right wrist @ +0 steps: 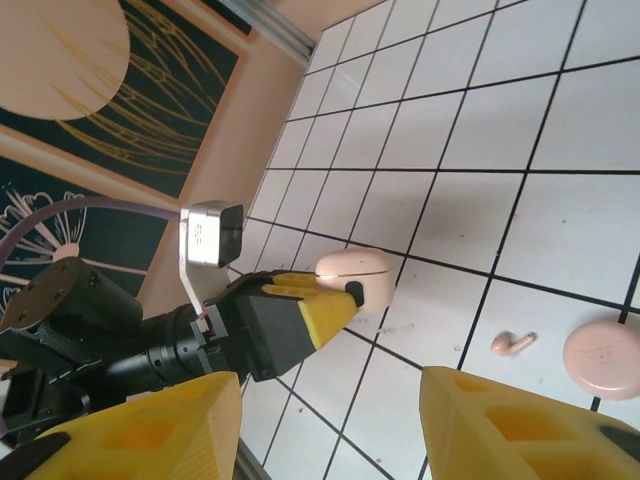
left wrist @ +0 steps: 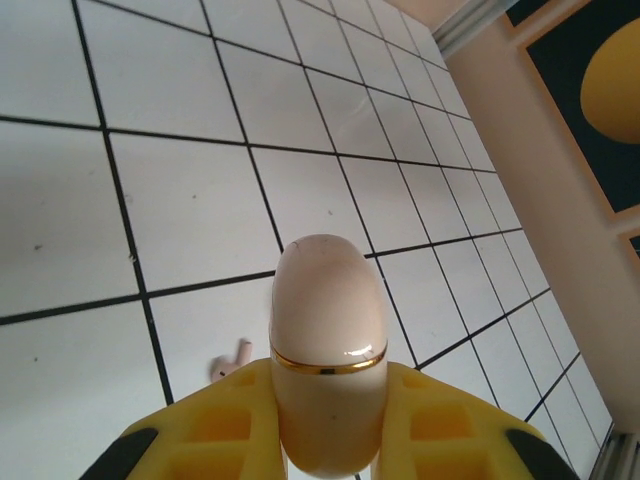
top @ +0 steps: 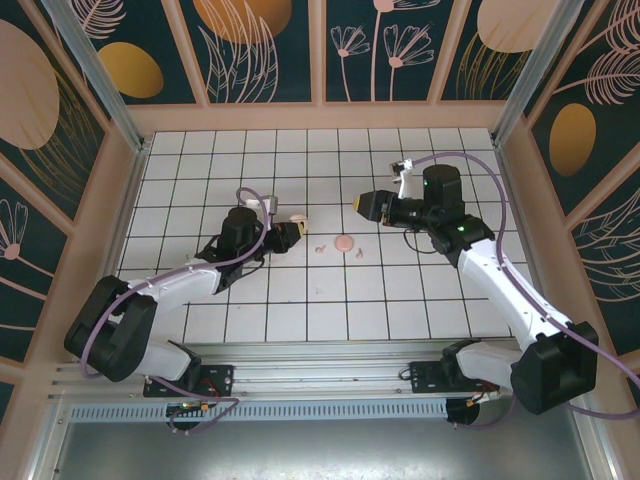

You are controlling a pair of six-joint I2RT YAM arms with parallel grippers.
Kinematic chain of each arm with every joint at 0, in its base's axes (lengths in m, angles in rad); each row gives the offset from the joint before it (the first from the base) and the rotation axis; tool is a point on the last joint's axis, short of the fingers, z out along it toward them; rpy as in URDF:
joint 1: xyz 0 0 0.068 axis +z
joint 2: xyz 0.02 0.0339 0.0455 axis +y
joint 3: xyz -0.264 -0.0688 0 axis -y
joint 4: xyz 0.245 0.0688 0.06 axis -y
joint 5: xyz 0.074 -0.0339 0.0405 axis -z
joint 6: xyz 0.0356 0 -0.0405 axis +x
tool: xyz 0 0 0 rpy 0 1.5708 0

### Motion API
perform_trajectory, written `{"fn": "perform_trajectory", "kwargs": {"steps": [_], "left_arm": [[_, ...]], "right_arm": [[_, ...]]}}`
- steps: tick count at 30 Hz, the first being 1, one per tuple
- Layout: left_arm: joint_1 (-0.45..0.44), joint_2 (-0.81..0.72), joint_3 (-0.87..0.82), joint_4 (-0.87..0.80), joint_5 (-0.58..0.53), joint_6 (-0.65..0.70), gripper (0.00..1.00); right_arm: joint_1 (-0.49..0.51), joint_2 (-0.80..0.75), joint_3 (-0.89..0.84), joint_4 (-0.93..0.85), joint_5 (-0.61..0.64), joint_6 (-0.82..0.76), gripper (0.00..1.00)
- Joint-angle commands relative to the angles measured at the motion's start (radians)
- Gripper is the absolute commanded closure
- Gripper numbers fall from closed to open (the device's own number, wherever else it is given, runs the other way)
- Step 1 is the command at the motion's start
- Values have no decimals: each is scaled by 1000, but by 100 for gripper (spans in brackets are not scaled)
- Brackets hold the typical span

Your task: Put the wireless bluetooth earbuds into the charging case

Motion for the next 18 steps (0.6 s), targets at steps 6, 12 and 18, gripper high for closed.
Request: {"fn": "perform_trajectory", "kwargs": {"steps": [6, 12, 18], "left_arm": [[23, 30, 4, -58, 40, -52, 88], [35, 72, 6, -69, 53, -66, 87], [43, 122, 0, -66, 71, -85, 87]], "right_arm": [[19, -1, -24, 33, 35, 29, 50], [29, 4, -28, 33, 48, 35, 50], [39, 5, -35, 32, 68, 44, 50]]}}
